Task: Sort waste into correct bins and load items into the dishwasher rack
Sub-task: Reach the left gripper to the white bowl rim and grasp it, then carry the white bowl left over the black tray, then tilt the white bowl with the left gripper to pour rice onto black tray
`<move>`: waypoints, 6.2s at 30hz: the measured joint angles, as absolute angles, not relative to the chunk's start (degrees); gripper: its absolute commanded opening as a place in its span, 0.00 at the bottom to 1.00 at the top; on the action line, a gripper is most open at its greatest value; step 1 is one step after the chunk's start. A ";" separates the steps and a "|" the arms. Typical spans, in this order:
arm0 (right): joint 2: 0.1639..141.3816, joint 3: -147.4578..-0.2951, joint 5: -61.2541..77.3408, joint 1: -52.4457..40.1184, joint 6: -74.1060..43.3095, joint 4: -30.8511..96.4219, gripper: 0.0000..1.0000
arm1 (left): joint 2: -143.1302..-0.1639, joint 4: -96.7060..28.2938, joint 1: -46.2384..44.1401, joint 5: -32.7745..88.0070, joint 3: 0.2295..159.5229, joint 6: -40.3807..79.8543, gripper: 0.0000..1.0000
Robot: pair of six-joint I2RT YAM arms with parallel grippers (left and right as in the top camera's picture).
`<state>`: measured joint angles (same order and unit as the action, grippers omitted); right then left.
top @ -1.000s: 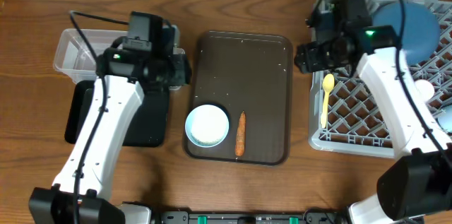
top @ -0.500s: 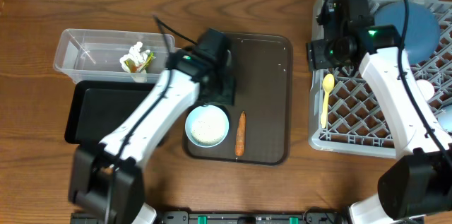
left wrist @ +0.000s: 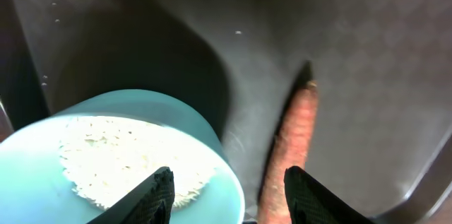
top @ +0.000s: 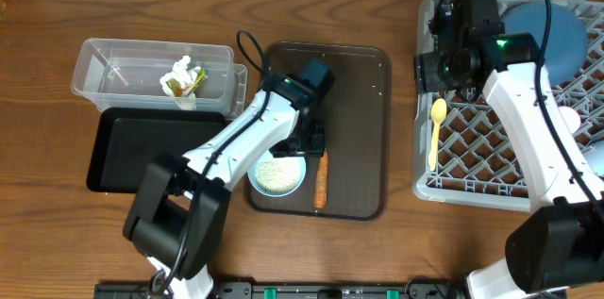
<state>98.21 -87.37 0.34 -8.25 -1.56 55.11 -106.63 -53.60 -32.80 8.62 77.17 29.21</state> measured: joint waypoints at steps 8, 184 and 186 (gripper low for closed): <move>98.21 -87.37 0.34 -8.25 -1.98 55.40 0.72 | -110.56 -53.21 -33.58 8.12 77.17 30.22 0.52; 98.21 -87.37 0.34 -8.25 -2.37 56.25 0.71 | -90.17 -14.20 38.41 85.41 48.27 15.27 0.06; 98.21 -87.37 0.34 -8.25 -2.37 56.03 0.71 | -89.80 -14.11 36.77 84.90 48.27 16.51 0.06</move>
<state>98.21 -87.37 0.34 -8.25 -2.37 56.03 -89.80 -14.11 36.77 84.90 48.27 16.51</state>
